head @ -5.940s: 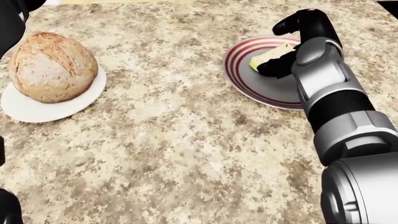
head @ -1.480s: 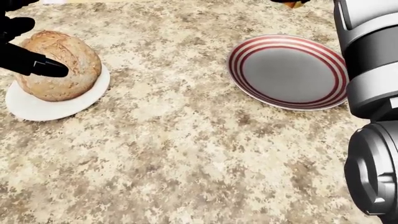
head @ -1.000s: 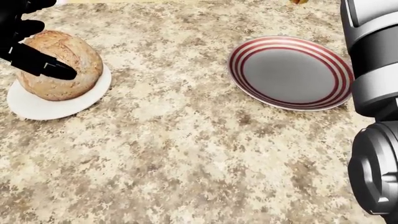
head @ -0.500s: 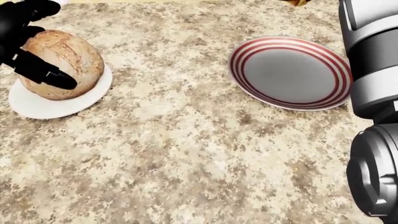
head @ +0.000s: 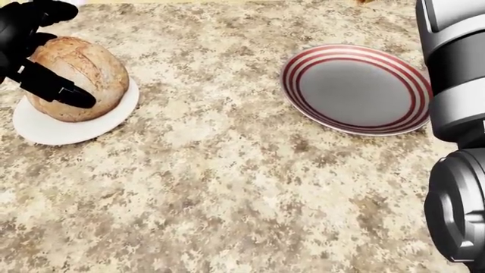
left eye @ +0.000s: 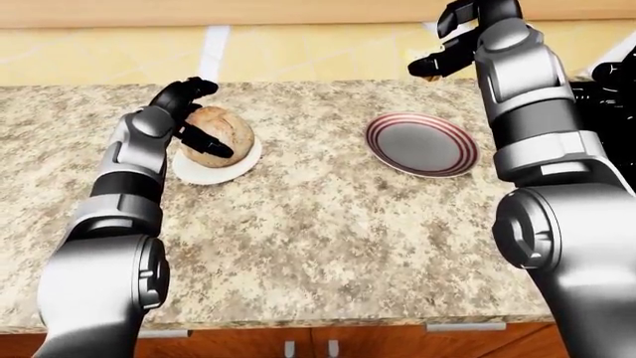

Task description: Place all breads on the cutting board.

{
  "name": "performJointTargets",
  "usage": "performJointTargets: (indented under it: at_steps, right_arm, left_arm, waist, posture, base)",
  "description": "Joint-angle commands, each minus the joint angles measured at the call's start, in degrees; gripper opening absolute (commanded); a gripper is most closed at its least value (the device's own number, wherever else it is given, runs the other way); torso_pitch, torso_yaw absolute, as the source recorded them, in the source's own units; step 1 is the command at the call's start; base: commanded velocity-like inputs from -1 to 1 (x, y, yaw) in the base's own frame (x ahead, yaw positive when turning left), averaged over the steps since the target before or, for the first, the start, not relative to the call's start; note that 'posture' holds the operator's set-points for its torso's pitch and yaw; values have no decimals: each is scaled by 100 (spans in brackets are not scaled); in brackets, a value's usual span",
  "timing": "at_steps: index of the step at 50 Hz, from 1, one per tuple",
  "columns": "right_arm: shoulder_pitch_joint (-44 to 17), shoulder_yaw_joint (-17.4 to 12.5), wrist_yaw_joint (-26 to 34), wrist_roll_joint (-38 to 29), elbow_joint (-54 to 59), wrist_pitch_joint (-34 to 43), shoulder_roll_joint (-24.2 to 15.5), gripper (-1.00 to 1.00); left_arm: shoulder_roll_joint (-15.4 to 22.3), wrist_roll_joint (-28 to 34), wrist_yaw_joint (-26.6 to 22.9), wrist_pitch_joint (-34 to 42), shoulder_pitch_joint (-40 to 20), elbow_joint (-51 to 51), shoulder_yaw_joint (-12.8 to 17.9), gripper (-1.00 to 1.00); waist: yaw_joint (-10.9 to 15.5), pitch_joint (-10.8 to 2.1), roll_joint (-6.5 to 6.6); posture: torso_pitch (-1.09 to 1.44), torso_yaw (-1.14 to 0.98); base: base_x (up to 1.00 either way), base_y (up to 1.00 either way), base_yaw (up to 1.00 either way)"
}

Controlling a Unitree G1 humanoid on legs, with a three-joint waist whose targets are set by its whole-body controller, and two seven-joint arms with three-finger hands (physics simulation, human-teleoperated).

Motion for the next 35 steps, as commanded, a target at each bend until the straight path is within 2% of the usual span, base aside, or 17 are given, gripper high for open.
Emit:
performJointTargets:
  at_steps: [1,7,19,20,22,35]
  right_arm:
    - [-239,-12,-48,-28,-245,-157,-62,-100]
    - [-184,-18,-57,-17,-279,-157,-52,-100]
    - [-153,-18,-73,-4,-282,-172,-41,-100]
    - [-162,-17,-78,-4,-274,-171,-39,-100]
    - [-153,-20,-88,2,-268,-182,-30,-100]
    - [-212,-15,-88,7,-227,-191,-36,-100]
  left_arm:
    - [58,-28,51,-108,-221,-208,28,55]
    - [52,-23,71,-128,-197,-189,26,60]
    - [47,-66,182,-126,-251,-132,64,46]
    - [50,-83,184,-122,-265,-112,74,43]
    - [67,-112,173,-87,-309,-88,89,18]
    - [163,-405,115,307,-847,15,183,18]
  waist:
    - [-5,-196,9]
    - [-5,-201,10]
    - [-5,-205,15]
    - [-5,-207,15]
    - [-6,-208,16]
    - [-14,-185,5]
  posture:
    - [0,0]
    - [0,0]
    - [0,0]
    - [0,0]
    - [0,0]
    - [0,0]
  base:
    - [0,0,0]
    - [0,0,0]
    - [0,0,0]
    - [0,0,0]
    - [0,0,0]
    - [0,0,0]
